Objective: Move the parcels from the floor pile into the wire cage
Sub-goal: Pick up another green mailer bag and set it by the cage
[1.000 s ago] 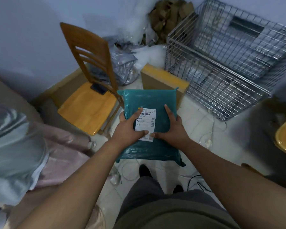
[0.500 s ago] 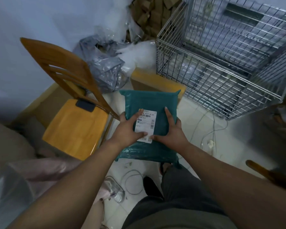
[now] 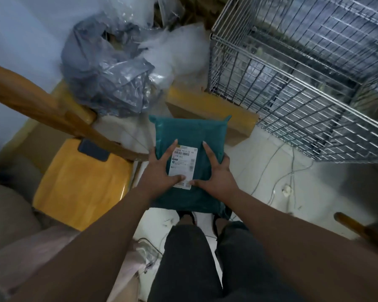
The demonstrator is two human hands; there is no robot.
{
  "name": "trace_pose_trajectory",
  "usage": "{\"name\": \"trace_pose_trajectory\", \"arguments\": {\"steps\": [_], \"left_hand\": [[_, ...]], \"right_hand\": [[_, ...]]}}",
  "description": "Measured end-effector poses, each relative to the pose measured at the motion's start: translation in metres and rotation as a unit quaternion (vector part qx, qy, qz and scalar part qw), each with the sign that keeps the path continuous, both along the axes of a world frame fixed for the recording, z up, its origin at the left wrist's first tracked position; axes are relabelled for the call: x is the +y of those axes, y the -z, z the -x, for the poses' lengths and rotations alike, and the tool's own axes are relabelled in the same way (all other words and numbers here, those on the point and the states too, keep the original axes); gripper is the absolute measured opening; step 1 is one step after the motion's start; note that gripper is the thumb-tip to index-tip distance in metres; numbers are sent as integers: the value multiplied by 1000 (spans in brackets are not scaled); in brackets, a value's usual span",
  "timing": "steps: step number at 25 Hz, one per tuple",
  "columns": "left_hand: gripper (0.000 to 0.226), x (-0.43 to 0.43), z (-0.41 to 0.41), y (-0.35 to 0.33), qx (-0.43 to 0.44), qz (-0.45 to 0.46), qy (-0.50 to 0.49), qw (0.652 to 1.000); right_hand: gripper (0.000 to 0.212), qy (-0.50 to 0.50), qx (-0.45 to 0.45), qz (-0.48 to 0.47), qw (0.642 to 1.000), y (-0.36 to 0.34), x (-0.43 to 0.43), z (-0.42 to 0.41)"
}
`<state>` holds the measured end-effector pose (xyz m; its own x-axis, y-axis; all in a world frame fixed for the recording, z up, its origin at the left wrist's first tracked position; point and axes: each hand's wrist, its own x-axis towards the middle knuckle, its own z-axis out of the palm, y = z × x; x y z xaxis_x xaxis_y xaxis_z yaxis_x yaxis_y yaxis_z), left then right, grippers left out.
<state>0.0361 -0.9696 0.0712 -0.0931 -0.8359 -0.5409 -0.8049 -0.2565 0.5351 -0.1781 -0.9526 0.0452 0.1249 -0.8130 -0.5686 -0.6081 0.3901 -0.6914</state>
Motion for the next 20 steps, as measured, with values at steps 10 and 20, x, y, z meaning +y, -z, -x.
{"name": "trace_pose_trajectory", "arguments": {"steps": [10,20], "left_hand": [[116,-90,-51,190,-27,-36,60,997],[114,-127,-63,346,-51,-50,94,993]], "right_hand": [[126,66,-2,-25,998,188,-62,-60],[130,76,30,-24,996,340,-84,-78]]}}
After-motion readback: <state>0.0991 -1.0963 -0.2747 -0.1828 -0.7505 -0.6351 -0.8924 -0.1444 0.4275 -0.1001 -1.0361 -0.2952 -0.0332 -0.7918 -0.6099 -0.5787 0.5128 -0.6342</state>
